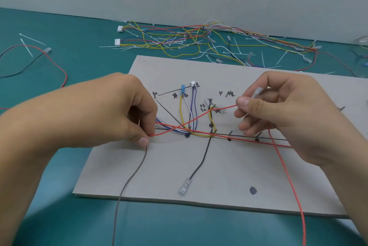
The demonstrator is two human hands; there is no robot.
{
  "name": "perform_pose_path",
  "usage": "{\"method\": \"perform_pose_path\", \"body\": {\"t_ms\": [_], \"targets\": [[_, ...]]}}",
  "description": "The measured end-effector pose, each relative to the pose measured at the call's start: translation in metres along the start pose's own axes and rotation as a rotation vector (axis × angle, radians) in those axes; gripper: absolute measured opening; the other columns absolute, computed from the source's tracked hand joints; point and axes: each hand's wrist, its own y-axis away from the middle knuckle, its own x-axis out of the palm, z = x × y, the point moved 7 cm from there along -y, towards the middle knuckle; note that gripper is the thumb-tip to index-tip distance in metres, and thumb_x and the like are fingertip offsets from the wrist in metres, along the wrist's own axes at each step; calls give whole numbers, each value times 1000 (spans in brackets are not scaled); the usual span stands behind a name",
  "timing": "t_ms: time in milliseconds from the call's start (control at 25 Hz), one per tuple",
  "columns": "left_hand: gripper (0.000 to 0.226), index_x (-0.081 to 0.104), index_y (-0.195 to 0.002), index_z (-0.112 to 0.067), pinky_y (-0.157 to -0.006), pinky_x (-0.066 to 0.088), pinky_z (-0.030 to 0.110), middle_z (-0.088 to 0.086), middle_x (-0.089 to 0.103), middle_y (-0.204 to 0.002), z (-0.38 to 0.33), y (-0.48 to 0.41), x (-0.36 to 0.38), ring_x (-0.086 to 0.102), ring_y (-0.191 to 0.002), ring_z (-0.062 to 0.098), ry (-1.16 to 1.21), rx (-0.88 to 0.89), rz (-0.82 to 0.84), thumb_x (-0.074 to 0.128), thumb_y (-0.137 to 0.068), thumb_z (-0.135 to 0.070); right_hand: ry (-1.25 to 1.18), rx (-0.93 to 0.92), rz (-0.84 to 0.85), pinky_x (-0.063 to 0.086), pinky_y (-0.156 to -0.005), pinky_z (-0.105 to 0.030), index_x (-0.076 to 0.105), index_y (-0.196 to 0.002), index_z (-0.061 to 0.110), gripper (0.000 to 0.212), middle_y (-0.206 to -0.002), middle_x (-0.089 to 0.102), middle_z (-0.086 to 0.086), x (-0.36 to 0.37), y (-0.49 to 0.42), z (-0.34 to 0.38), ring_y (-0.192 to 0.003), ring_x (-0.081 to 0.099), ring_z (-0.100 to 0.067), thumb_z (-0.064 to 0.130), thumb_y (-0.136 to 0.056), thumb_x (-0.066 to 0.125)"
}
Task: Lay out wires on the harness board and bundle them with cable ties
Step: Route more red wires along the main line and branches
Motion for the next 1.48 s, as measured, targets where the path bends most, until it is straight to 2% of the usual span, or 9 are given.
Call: {"method": "perform_pose_path", "body": {"t_ms": [200, 400, 520, 600, 840, 1040, 1240, 1360, 1480], "targets": [[27, 73, -78, -59, -61, 50, 22, -26, 72, -72, 2, 1, -3, 66, -70, -5, -2, 2, 1, 87, -72, -37, 46, -11, -24, 56, -46, -31, 63, -80, -1, 14, -68, 71, -18, -1, -1, -3, -51, 68, -27, 3, -84, 76], [26, 75, -80, -49, -47, 42, 6, -21, 72, -68, 1, 0, -2, 58, -45, -4, 87, 57, 26, 88, -73, -27, 63, 0, -39, 52, -42, -32, 63, -77, 3, 16, -67, 70, -17, 0, 0, -5, -50, 65, -26, 1, -85, 76], [14, 75, -82, -51, -50, 52, 17, -17, 73, -73, 1, 2, 1, 65, -53, 1, 83, 60, 72, 83, -73, -44, 87, 1, -49, 52, -41, -33, 62, -75, 6, 18, -68, 70, -16, 0, 1, -4, -48, 66, -26, 2, -86, 76], [20, 75, -84, -55, -52, 56, 24, -11, 75, -79, 1, 3, 3, 71, -63, 11, 81, 49, 111, 69, -66, -62, 127, -1, -66, 52, -41, -34, 62, -73, 10, 21, -68, 70, -14, 1, 2, -4, -48, 67, -28, 2, -86, 77], [24, 73, -86, -61, -53, 54, 22, -14, 75, -82, 2, 3, 7, 72, -67, 9, 38, 51, 124, 62, -64, -59, 282, -59, -89, 55, -39, -39, 63, -73, 15, 22, -68, 65, -1, 10, 6, -3, -50, 71, -26, 5, -88, 76], [34, 69, -91, -58, -46, 42, 5, -28, 70, -77, -7, 5, 8, 65, -55, -3, 14, 61, 76, 66, -63, -38, 390, -137, -24, 51, -36, -31, 66, -69, 15, 22, -52, 61, -4, 11, 12, 8, -44, 65, -23, 2, -82, 76], [54, 67, -101, -61, -49, 47, 16, -31, 68, -83, -9, 1, 13, 67, -56, 0, -66, 123, 21, 63, -58, -28, 481, -214, 131, 38, -36, -18, 65, -68, 15, 20, -47, 53, 2, 20, 18, 15, -34, 42, -12, 0, -78, 75], [50, 67, -101, -64, -51, 44, 17, -33, 66, -90, -13, 2, 14, 65, -60, -5, -154, 139, 16, 61, -61, -33, 536, -257, 202, 34, -43, -13, 65, -70, 15, 18, -52, 55, -2, 26, 23, 16, -39, 41, -7, 2, -76, 74], [45, 69, -98, -63, -54, 38, 13, -35, 63, -95, -18, 3, 14, 65, -67, -7, -207, 121, 20, 59, -65, -33, 566, -346, 222, 33, -48, -8, 65, -68, 16, 18, -59, 57, 10, 31, 25, 21, -42, 46, -8, 4, -75, 75]]}}
